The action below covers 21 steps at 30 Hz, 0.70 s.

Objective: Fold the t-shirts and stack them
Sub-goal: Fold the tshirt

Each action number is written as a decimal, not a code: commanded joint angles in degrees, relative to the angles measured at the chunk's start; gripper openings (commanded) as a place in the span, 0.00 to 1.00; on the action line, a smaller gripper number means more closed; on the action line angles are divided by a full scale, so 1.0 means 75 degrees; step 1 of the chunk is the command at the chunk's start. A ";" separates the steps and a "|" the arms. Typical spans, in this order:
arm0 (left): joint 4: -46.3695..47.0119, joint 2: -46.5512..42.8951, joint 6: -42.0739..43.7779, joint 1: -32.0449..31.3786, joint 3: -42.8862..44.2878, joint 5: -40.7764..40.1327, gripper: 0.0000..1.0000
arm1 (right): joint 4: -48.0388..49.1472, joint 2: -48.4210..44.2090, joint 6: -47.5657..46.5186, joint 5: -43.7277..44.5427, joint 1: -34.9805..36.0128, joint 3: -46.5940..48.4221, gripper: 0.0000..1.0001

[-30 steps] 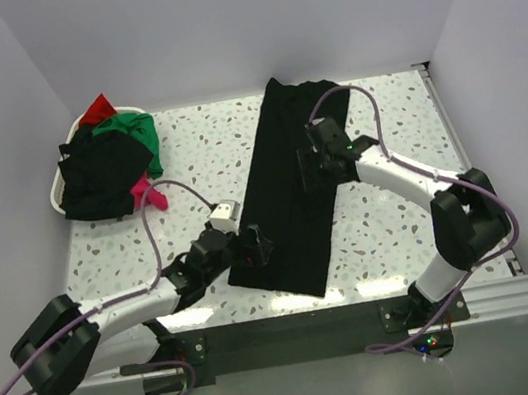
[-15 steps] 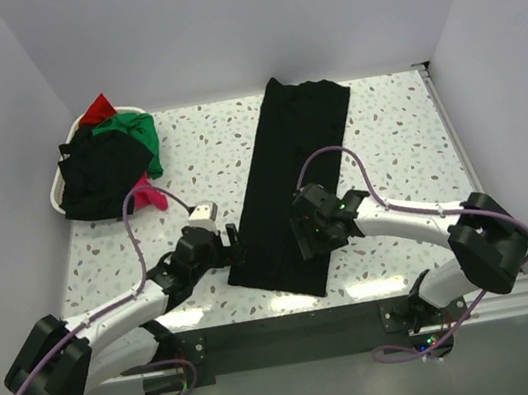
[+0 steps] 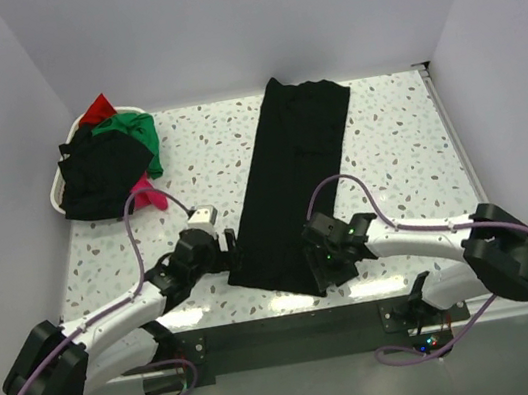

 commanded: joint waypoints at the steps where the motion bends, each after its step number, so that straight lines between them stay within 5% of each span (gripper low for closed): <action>1: -0.0018 -0.0007 0.0123 0.0038 0.0167 0.0160 0.91 | 0.0340 -0.0094 0.0430 -0.0411 0.0194 -0.0165 0.53; 9: -0.0709 -0.0147 0.0136 0.0049 0.0260 0.0289 0.90 | 0.0387 0.0187 0.0407 -0.0375 0.0242 -0.0177 0.39; 18: -0.1423 -0.0675 -0.0298 -0.0243 0.0318 0.0688 0.73 | 0.0119 0.0340 0.0267 -0.0177 0.0254 -0.0060 0.10; 21: -0.1821 -0.0616 -0.0392 -0.0746 0.0529 0.0525 0.67 | -0.0069 0.0258 0.0278 0.0057 0.0254 -0.0071 0.07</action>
